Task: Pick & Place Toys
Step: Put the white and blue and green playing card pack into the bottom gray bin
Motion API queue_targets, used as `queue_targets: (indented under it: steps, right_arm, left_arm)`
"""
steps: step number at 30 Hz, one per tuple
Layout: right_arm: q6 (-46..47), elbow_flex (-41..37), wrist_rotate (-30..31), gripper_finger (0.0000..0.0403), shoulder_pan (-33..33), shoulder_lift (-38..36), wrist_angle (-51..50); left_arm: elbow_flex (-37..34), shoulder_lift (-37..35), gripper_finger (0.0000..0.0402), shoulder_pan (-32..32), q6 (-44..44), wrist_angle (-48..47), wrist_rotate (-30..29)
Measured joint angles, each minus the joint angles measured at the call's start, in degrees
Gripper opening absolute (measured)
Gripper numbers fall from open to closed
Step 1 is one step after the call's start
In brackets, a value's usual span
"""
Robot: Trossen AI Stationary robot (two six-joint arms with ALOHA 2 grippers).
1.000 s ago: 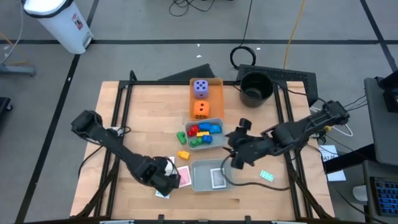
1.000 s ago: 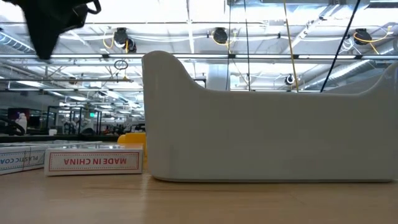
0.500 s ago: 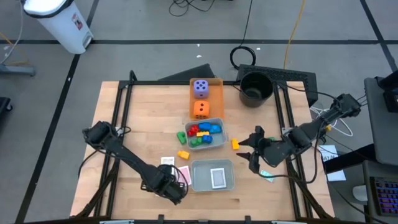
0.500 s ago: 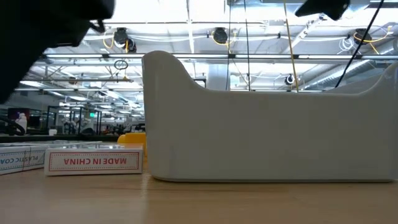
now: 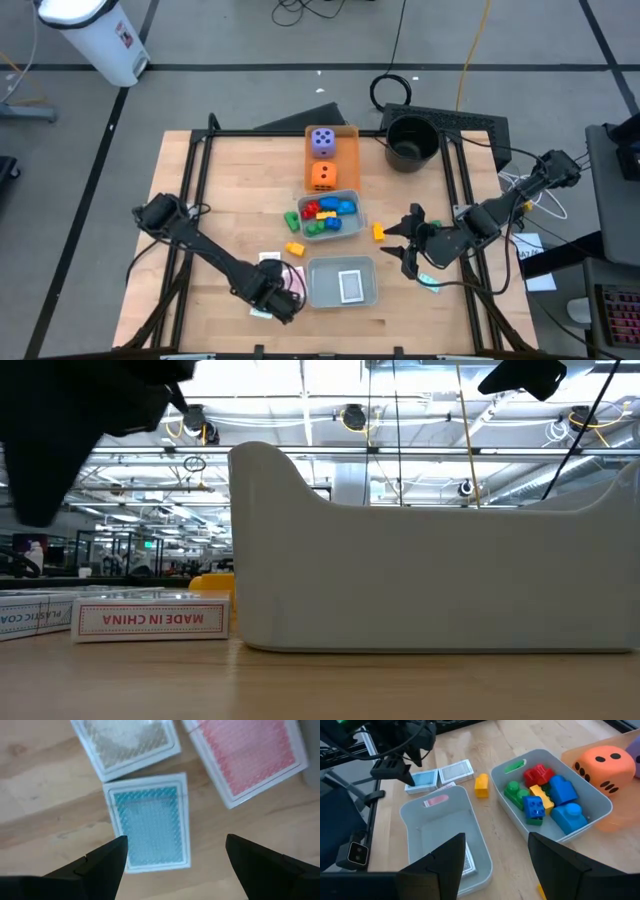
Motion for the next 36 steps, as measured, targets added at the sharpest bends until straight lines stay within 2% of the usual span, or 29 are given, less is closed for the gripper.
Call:
queue_targets:
  steps: [7,13,18,26,30,36]
  right_arm:
    - [-0.09,0.00,0.00,0.0210,-0.02,0.00,-0.05]
    - [-0.10,0.00,0.00,0.0210,-0.02,0.02,-0.05]
    - [-0.11,0.00,0.00,0.0210,-0.02,0.02,-0.06]
    - [-0.11,0.00,0.00,0.0210,-0.02,0.02,-0.06]
    - [-0.11,0.00,0.00,0.0210,-0.02,0.04,-0.13]
    - [-0.11,0.00,0.00,0.0210,-0.02,0.04,-0.23]
  left_arm:
    - [-2.25,-0.02,0.0395,0.69,0.04,0.55,1.78]
    - [-3.21,-0.02,0.0383,0.72,-0.01,0.75,2.45]
    - [-5.01,-0.02,0.0397,0.72,-0.69,1.20,2.90]
    - [-9.48,-0.25,0.0399,0.76,-2.22,12.55,3.10]
    - [-11.24,0.19,0.0398,0.63,-4.49,13.54,3.00]
    - [-11.61,0.03,0.0397,0.72,-2.67,14.23,2.41]
